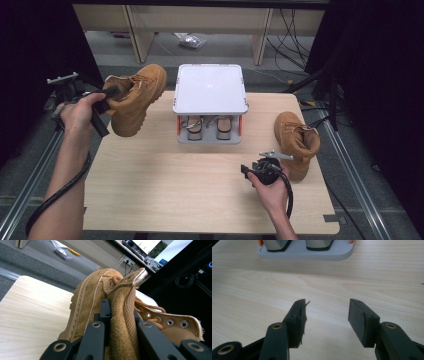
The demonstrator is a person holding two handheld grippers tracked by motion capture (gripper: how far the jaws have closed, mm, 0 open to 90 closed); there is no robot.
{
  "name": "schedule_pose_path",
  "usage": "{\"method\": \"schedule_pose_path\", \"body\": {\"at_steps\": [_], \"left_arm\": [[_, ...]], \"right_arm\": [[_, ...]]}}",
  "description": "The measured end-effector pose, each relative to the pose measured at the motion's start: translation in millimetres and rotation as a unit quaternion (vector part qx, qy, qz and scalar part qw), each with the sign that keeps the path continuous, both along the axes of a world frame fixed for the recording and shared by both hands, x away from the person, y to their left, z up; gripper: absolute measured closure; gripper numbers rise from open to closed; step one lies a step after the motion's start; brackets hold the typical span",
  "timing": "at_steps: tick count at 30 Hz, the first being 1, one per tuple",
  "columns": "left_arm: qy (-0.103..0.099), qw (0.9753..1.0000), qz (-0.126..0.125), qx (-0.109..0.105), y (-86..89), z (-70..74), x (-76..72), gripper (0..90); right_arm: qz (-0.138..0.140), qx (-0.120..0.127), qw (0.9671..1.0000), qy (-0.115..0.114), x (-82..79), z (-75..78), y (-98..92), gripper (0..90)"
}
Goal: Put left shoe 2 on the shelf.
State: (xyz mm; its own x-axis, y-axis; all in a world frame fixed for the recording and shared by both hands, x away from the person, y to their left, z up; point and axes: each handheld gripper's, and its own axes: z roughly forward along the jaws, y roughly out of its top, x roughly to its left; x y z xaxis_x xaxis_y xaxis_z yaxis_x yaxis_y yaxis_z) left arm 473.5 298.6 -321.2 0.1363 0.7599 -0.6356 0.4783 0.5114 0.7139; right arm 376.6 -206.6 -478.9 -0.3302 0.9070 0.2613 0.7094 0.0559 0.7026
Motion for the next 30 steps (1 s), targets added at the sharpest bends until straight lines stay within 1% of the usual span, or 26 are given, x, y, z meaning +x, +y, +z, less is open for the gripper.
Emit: {"method": "schedule_pose_path", "body": {"at_steps": [3, 6, 8, 12, 17, 20, 24, 26, 27, 28, 29, 30], "left_arm": [[-0.001, 1.0, 0.0, -0.006, -0.3, 2.6, 1.1, 81.2], [-0.004, 1.0, -0.003, -0.002, -2.5, 5.3, 2.2, 81.2], [-0.004, 1.0, -0.003, -0.001, -4.2, 6.9, 3.0, 81.1], [-0.005, 1.0, -0.007, -0.002, -6.9, 9.0, 6.1, 81.1], [-0.006, 0.9999, -0.008, -0.007, -10.3, 10.4, 8.7, 81.1], [-0.005, 0.9999, -0.011, -0.008, -12.0, 11.3, 9.9, 81.1], [-0.007, 0.9999, -0.011, -0.009, -14.2, 12.5, 11.0, 81.0], [-0.007, 0.9999, -0.011, -0.009, -14.8, 13.4, 11.5, 81.1], [-0.008, 0.9999, -0.01, -0.009, -15.4, 14.0, 11.6, 81.1], [-0.008, 0.9999, -0.012, -0.008, -15.9, 14.8, 11.7, 81.1], [-0.008, 0.9999, -0.013, -0.007, -16.3, 15.2, 11.8, 81.0], [-0.009, 0.9998, -0.014, -0.008, -16.4, 15.5, 12.2, 81.0]], "right_arm": [[0.003, 0.002, 1.0, -0.001, 0.1, -0.2, -0.2, 49.3], [-0.001, 0.0, 1.0, -0.001, -0.2, 0.4, -0.2, 49.3], [0.002, 0.001, 1.0, -0.004, 0.2, 0.0, -0.9, 49.3], [-0.002, -0.003, 1.0, -0.003, -0.3, 0.6, -1.0, 49.3], [0.002, -0.002, 1.0, -0.004, 0.1, -0.8, -0.6, 49.3], [-0.001, -0.005, 1.0, -0.003, -0.5, -0.5, -0.2, 49.2], [0.004, 0.001, 1.0, -0.005, 0.3, -0.9, -0.8, 49.2], [0.0, -0.003, 1.0, -0.006, 0.1, -0.7, -0.8, 49.2], [0.003, 0.0, 1.0, -0.006, 0.2, -0.9, -1.0, 49.3], [0.004, -0.004, 0.9999, -0.01, 0.6, -1.8, -1.3, 49.2], [0.004, 0.0, 1.0, -0.005, 0.2, -1.3, -0.9, 49.2], [0.002, -0.004, 1.0, -0.006, 0.3, -1.6, -0.9, 49.2]]}}
